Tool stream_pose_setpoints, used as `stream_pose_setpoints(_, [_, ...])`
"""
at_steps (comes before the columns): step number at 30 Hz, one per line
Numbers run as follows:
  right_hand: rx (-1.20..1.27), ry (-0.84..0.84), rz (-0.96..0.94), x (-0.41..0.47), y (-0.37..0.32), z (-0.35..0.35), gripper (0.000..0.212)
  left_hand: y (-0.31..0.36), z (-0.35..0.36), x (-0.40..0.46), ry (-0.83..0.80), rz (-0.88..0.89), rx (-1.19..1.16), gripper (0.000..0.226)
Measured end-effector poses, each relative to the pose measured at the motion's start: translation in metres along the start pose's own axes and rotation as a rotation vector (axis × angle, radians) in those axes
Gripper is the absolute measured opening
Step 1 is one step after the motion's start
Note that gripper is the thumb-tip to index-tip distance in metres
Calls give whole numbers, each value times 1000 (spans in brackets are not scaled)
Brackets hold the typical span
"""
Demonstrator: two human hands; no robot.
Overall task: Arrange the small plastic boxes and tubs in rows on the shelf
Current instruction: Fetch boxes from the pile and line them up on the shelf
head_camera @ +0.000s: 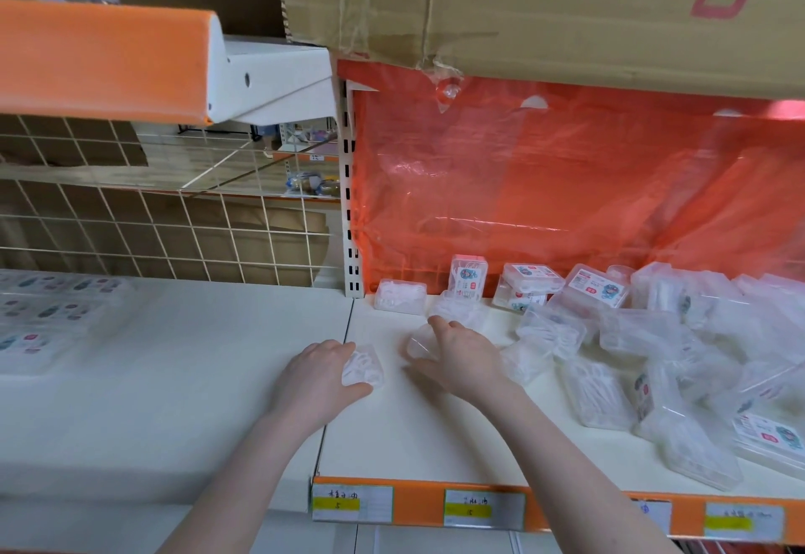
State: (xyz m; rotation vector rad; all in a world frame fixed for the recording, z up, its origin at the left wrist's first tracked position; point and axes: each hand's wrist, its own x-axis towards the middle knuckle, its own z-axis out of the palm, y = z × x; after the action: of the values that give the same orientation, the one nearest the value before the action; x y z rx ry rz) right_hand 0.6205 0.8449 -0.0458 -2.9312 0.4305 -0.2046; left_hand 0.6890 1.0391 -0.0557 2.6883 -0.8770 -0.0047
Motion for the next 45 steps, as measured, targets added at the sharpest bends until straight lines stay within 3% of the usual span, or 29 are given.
stream_pose_setpoints(9, [206,13,122,6,-4,-10,56,-4,-5,0,10,1,15,54])
stream_pose_setpoints(17, [480,124,82,-14,-2,-12,60,-5,-4,1,10,12,34,47])
stream_pose_setpoints(23, [596,221,77,-42,-1,-9,65,-8,-1,-1,16,16,22,57])
stream_pose_setpoints(30, [606,252,101,-71,5,-6,68,-10,-1,-4,-1,33,41,61])
stream_pose_setpoints(37, [395,150,52,-68,0,-16,78,-5,-7,-1,-59,25,87,59])
stream_pose_setpoints(45, [213,120,-21,-57,-8,-20,54,-3,-8,-21,-15,-62,62,57])
